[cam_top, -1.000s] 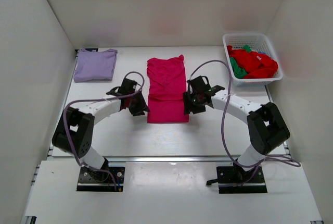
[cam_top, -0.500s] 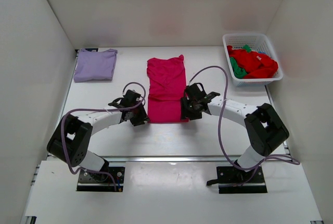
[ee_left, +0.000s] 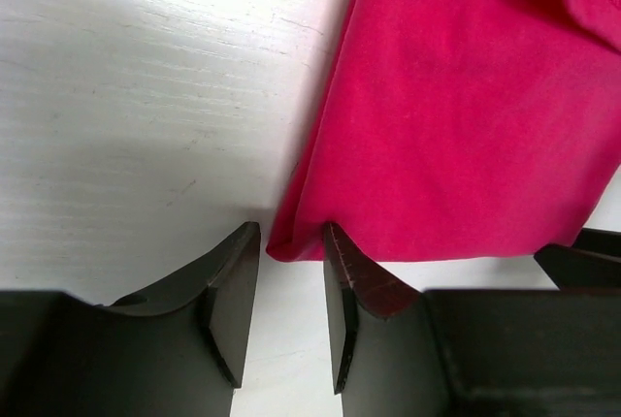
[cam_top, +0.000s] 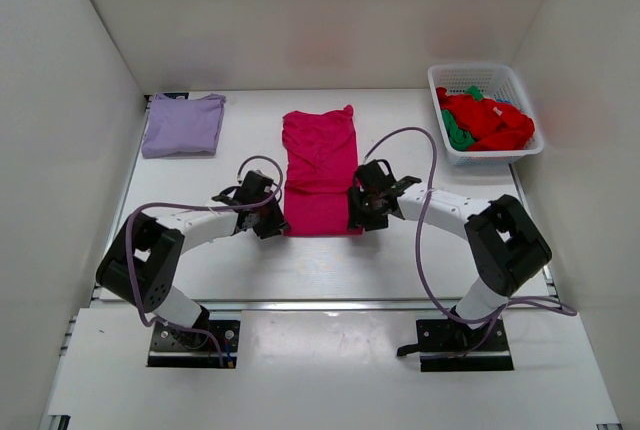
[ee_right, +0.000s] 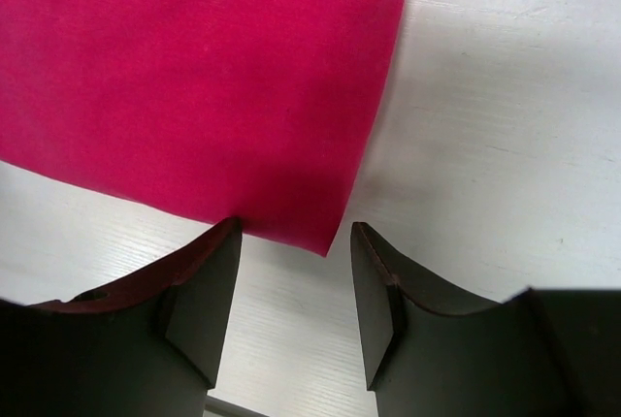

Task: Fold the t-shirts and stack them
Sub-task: Grab one side of the 2/3 rectangular tshirt with both arms

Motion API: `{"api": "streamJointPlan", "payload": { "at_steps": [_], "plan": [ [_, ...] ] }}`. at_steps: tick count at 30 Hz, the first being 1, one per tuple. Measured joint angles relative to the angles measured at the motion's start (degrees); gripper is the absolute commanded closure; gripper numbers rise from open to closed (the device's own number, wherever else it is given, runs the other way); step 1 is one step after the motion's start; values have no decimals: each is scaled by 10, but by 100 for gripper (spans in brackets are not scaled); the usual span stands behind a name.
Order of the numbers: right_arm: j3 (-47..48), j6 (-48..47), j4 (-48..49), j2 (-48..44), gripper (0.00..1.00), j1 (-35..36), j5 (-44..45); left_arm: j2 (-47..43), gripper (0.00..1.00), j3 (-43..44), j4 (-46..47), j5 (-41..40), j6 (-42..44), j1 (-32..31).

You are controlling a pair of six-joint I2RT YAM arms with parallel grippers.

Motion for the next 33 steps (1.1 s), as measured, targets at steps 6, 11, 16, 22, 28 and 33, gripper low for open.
{"api": "streamJointPlan", "payload": {
  "at_steps": [6,11,16,22,28,33],
  "plan": [
    [-2,-1,4,12,84,0,-4,13,76,5,11,-3,-4,-7],
    [-12,2,12,16,100,0,-12,23,100,5,27,-4,-10,-14],
    [-16,1,8,13,100,5,-16,19,100,6,19,-10,-9,-31],
    [-16,-2,-59,-46,100,53,-16,-55,100,-13,-61,-18,-9,-73],
    [-49,24,-92,-152,100,114,-14,-201,100,-59,-130,-32,-44,-117],
    [-95,80,-123,-214,100,185,7,-294,100,-90,-201,-58,-89,-160]
  ]
}}
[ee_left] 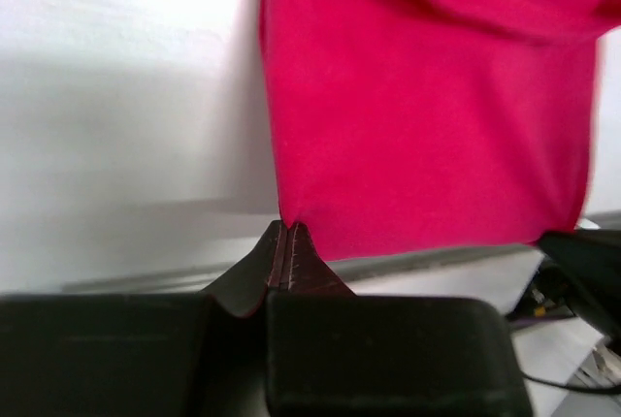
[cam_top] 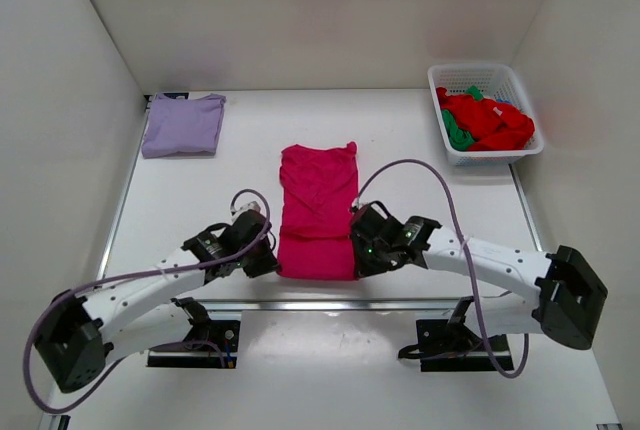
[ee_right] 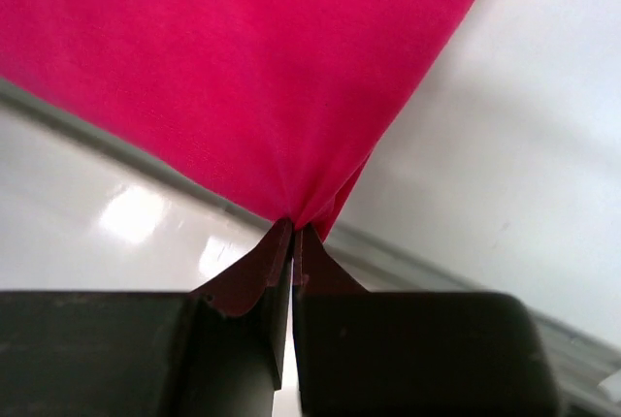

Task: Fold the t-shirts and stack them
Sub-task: Grab one side of the 2/3 rectangular tshirt with both arms, then fold the long partially folded tshirt into a neat square

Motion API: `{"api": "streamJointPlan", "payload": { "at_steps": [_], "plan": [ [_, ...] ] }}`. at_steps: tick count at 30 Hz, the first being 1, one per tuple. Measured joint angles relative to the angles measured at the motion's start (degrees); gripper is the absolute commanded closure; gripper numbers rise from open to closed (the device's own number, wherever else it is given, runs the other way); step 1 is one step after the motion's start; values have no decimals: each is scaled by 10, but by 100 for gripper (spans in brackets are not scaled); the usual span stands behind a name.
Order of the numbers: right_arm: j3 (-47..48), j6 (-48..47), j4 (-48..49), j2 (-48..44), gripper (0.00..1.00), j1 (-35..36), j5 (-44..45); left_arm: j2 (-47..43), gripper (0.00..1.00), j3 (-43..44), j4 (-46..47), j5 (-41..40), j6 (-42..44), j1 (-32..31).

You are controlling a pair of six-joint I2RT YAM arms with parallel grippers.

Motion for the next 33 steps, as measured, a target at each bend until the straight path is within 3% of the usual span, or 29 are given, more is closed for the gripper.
{"api": "streamJointPlan", "payload": {
  "at_steps": [5,11,23,33],
  "plan": [
    [0,40,-27,-48,100,30,19,-50,100,22,-56,-11,-18,-3],
    [71,21,-59,-54,100,-42,18,-34,100,110,-94,-13,-3,36],
    [264,-117,-115,75,100,-204,-32,162,100,303,-96,41,80,148],
    [398,-200,-120,222,100,-269,-60,313,100,419,-87,82,137,211]
  ]
}}
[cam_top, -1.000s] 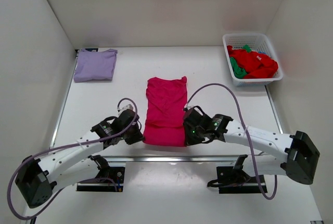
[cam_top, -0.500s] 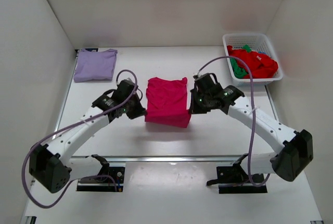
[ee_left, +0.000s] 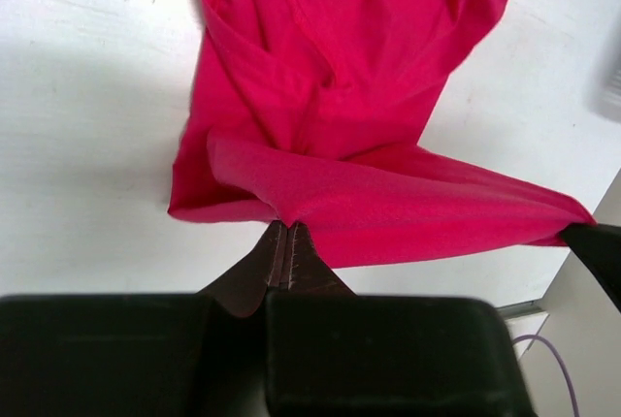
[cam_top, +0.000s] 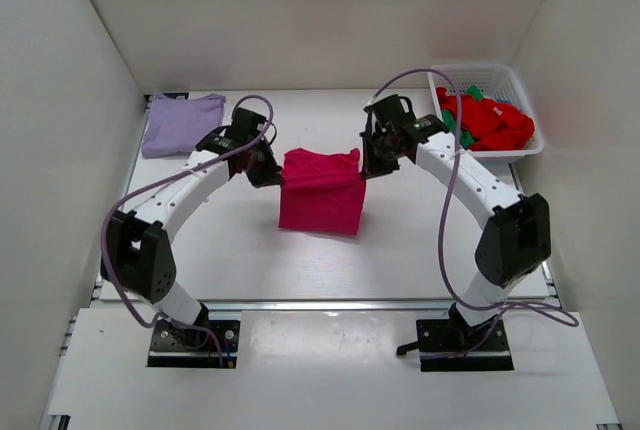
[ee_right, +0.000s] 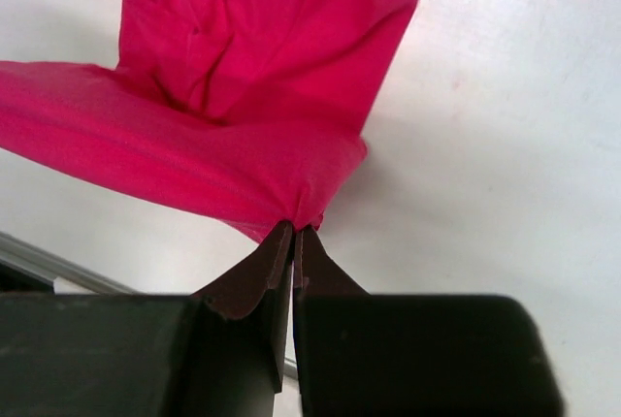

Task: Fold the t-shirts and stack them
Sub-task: Fold the long partially folded tshirt into a neat square

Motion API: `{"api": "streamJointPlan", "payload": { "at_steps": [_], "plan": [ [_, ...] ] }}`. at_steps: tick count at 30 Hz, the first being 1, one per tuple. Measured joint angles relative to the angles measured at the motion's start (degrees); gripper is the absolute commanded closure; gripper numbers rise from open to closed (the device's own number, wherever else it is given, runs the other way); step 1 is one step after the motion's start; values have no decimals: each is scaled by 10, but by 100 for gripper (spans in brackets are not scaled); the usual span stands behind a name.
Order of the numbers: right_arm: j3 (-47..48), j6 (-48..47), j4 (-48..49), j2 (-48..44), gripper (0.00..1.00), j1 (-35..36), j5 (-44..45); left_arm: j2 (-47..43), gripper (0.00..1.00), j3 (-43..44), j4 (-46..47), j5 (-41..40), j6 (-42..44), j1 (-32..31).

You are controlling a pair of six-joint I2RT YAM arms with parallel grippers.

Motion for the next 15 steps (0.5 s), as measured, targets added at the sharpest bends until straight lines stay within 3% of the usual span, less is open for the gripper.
{"api": "streamJointPlan", "payload": {
  "at_steps": [15],
  "plan": [
    [151,-43,-21,151,100,-25,-10,97,100,69,36,30,12,53]
  ]
}}
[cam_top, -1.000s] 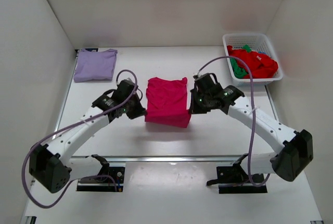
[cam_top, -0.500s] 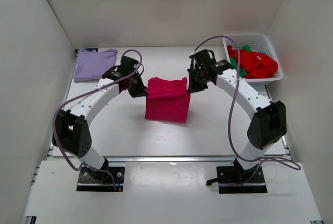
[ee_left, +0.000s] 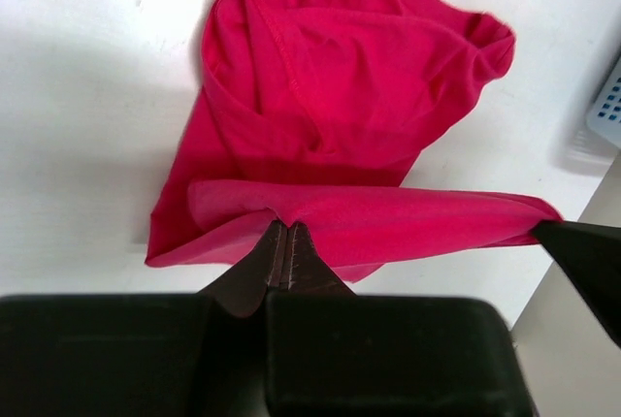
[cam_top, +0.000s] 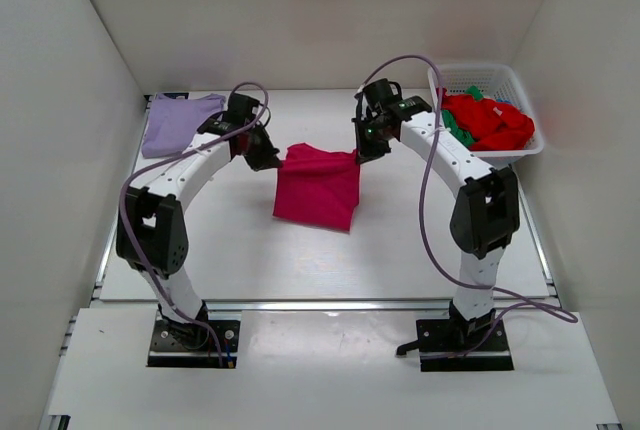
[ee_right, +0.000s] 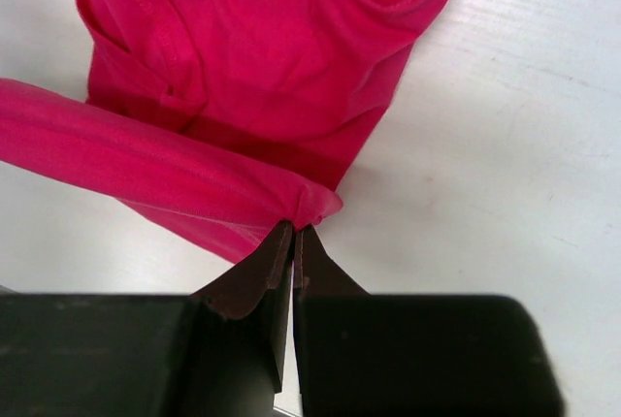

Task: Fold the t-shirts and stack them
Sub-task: Fold the long partially folded tshirt into a neat square

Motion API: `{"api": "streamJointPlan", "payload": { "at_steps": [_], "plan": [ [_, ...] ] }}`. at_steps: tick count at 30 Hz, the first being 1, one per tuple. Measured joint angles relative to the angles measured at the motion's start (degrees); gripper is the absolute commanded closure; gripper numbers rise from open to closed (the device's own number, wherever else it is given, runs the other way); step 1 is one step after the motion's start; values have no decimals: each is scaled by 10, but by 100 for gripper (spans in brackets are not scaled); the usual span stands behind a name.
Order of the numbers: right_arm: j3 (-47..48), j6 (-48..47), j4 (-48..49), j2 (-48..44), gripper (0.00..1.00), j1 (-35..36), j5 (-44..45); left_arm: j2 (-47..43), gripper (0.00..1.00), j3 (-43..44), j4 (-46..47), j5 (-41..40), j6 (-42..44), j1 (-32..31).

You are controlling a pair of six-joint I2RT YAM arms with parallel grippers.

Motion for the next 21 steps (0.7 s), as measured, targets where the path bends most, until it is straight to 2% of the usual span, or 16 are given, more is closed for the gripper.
{"api": "streamJointPlan", "payload": {
  "at_steps": [13,21],
  "plan": [
    [99,-14,-25,80,100,-24,9,100,100,117,1,19,9,6],
    [115,-17,-34,82,100,-23,26,82,100,102,17,17,14,-7]
  ]
}}
